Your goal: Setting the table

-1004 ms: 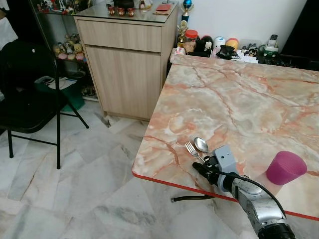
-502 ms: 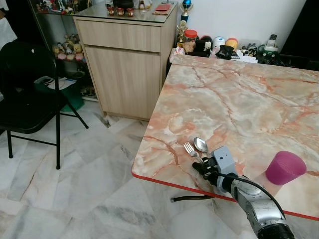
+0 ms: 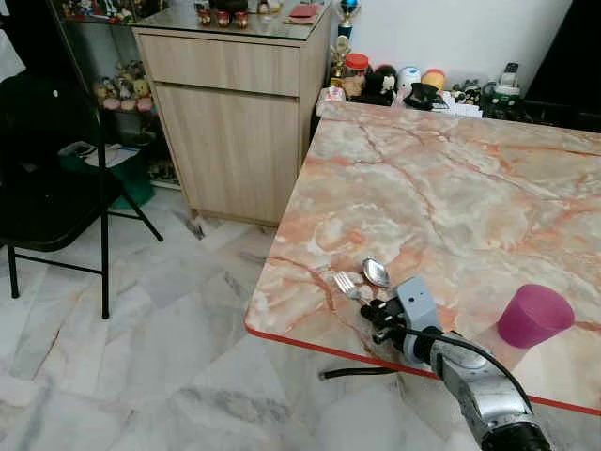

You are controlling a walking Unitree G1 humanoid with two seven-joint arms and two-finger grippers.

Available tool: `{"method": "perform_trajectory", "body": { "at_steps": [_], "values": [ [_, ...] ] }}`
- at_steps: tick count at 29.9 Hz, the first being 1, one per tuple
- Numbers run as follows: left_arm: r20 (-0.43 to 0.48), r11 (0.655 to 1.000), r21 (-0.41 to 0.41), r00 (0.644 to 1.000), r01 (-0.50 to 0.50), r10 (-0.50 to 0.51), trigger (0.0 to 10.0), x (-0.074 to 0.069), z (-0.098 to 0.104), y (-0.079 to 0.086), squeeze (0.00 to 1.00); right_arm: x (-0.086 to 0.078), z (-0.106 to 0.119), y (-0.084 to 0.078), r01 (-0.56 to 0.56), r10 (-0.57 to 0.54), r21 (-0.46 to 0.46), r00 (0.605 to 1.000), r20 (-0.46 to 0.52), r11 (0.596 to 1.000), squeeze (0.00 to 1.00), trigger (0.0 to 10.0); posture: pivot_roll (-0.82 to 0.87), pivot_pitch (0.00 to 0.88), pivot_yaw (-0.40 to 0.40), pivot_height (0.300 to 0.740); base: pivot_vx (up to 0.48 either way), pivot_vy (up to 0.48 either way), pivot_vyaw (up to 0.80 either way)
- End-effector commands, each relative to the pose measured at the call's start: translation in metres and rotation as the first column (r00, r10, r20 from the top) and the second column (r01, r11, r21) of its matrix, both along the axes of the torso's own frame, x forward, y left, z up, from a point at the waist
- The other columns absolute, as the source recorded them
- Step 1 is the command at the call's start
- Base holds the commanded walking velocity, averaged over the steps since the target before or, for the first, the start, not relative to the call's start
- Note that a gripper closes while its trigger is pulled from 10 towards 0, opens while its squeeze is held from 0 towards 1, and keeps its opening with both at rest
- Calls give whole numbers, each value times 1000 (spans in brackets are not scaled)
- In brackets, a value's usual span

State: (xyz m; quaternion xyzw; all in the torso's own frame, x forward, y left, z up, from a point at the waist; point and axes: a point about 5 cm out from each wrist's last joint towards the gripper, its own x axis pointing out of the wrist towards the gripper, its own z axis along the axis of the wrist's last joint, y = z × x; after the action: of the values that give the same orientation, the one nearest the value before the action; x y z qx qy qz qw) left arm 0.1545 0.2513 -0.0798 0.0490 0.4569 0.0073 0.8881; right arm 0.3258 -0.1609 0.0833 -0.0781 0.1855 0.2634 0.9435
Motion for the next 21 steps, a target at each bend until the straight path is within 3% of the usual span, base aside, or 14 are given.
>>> {"method": "perform_trajectory", "body": {
  "at_steps": [1,14,15,21],
  "values": [
    [-47,1000,-6,999,-13,12,10000,-12,-5,0,0,-13,-26,-8,26,-31,-48,993,-115,999,0,0,5,143,-10,740,0,0,0],
    [-51,1000,1,999,-18,18,10000,-16,-5,6,0,-8,-20,-4,67,-68,-15,996,-57,998,0,0,6,137,-12,740,0,0,0],
    [-50,1000,4,999,-20,20,10000,-16,-4,7,0,-4,-13,-3,98,-98,5,995,-2,995,0,10000,5,138,-12,740,0,0,0],
    [-41,1000,5,999,-19,19,10000,-12,-3,6,0,11,21,3,181,-195,91,964,183,979,0,10000,3,136,-13,740,0,0,0]
  ]
}}
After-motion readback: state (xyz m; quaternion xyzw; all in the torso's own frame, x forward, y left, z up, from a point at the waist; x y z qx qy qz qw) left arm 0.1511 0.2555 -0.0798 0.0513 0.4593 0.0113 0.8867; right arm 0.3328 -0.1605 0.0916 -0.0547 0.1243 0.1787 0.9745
